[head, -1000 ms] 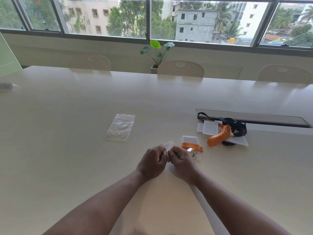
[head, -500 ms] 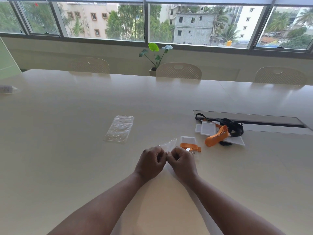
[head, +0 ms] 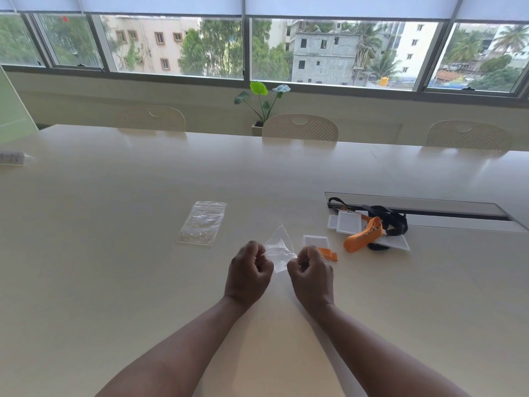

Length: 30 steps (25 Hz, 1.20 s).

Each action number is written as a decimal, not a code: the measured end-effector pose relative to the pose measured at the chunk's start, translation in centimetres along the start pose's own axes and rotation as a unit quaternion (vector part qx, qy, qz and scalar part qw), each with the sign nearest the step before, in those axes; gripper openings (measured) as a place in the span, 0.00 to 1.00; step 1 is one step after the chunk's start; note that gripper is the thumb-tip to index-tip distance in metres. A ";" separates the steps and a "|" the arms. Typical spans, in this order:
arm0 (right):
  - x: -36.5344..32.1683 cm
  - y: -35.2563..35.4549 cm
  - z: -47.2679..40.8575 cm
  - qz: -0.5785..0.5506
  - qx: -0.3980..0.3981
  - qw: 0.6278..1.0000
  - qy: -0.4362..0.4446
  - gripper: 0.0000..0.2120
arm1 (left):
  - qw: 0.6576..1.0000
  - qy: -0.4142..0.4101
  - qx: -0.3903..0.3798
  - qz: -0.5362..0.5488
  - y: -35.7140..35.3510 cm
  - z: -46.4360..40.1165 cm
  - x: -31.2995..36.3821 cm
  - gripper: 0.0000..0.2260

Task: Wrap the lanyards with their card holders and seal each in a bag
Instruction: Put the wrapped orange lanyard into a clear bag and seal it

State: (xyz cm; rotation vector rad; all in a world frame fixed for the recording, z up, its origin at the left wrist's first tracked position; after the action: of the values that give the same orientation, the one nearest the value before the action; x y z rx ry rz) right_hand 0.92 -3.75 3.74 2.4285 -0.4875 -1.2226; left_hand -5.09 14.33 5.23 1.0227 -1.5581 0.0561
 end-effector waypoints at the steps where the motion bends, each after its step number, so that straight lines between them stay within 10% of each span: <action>1: -0.1 -0.2 0.0 -0.008 -0.006 1.000 0.002 0.07 | 1.000 -0.019 -0.009 -0.003 -0.3 0.2 0.3 0.08; 19: 0.8 0.1 -0.5 -0.033 0.013 0.999 -0.009 0.06 | 0.997 -0.046 -0.063 0.021 -1.3 0.4 0.1 0.15; 24: 1.7 -0.1 -0.2 -0.168 0.000 0.983 -0.069 0.09 | 0.992 0.001 -0.121 0.021 -1.7 -0.2 -0.7 0.37; 30: 2.5 -0.2 -0.1 -0.259 0.002 0.958 -0.121 0.09 | 0.951 0.165 -0.182 0.186 -2.5 -1.4 -3.0 0.12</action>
State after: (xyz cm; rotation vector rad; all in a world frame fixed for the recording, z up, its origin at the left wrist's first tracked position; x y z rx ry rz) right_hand 2.40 -4.72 2.02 2.5032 0.1026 -1.7396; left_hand -2.80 15.28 1.92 0.3970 -1.3660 0.1846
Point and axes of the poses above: each hand's wrist, its own z-axis away from the middle knuckle, its own y-axis out of the back of the hand, x = y × z, the point moved 9 cm from there along -z, towards the middle knuckle, and after that the axes turned 15 degrees about y, right-handed, at the moved point
